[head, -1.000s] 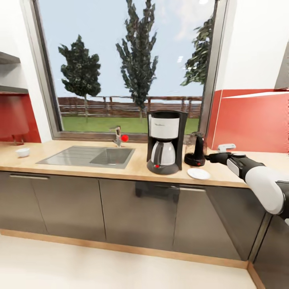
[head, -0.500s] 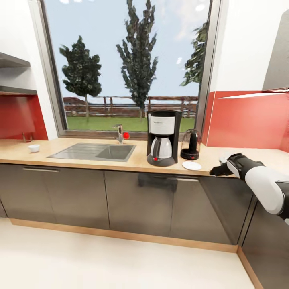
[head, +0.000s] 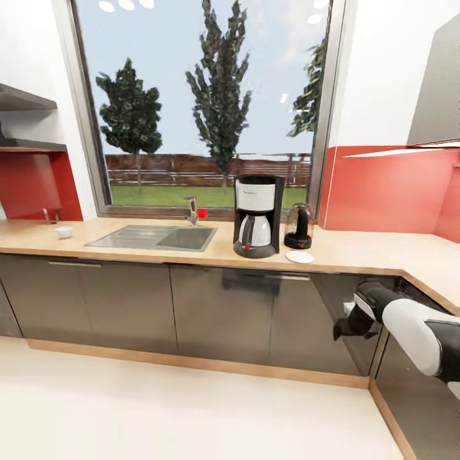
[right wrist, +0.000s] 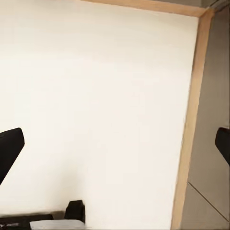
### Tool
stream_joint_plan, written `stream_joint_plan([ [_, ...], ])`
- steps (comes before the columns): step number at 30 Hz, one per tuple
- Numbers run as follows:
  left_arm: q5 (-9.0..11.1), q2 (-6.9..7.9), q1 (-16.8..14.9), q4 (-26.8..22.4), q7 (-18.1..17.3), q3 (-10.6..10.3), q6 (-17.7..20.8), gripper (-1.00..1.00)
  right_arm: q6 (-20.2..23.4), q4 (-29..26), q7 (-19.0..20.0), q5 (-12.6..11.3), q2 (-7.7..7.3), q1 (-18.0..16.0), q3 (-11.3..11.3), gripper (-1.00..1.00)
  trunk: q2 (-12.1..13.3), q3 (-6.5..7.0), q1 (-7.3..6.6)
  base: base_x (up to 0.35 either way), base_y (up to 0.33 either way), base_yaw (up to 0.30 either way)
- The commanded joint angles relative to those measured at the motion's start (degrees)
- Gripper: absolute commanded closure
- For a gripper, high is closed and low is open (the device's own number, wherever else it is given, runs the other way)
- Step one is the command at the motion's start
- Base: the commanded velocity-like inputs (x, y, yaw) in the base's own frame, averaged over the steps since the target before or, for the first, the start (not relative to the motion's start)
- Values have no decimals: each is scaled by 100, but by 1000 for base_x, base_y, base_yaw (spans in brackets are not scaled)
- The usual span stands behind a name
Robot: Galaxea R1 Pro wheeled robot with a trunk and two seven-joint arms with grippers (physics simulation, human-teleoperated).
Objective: Set up a coffee station on the kitchen countertop: keep the coffee maker on the countertop, move the bottle of coffee from the kitchen shelf to the counter next to the coffee maker, place a paper coffee filter on top of the coffee maker, put the saucer next to the coffee maker with the coffee cup on the saucer, and place the electric kettle next to the coffee maker.
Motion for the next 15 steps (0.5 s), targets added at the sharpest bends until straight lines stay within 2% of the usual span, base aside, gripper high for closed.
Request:
stream_joint_plan([
  [1,47,1,1,-3,-23,-85,-9,-100,-71,9,51,58,15,118,-28,-100,-3,-5,-1,-19,0,0],
  [5,-28,0,1,-3,-23,-301,-10,-100,-579,12,74,32,190,904,-35,-100,-3,-5,-1,-8,0,0],
  [7,-37,0,1,-3,-23,-331,-10,-100,-732,11,67,24,237,1147,-37,-100,-3,-5,-1,-3,0,0],
  [9,-51,-3,1,-3,-23,-361,-10,-100,-1082,10,50,-34,302,1521,-45,-100,77,31,-45,-2,0,0],
  [11,-101,-8,1,-6,-23,-380,-11,-100,-1686,10,-97,-296,376,2054,-50,-100,157,67,-89,0,0,0],
  [12,-123,-13,1,-7,-23,-382,-11,-100,-1840,12,-167,-392,393,2188,-51,-100,197,85,-111,0,0,0],
  [13,-176,-31,1,-9,-21,-391,-11,-100,-2154,12,-342,-613,428,2459,-52,-100,237,103,-133,0,0,0],
  [14,-204,-44,1,-10,-18,-396,-11,-100,-2328,13,-436,-734,445,2597,-52,-100,278,121,-155,0,0,0],
  [15,-257,-79,1,-7,-8,-406,-11,-100,-2688,15,-623,-978,479,2873,-53,-100,318,139,-177,0,0,0],
])
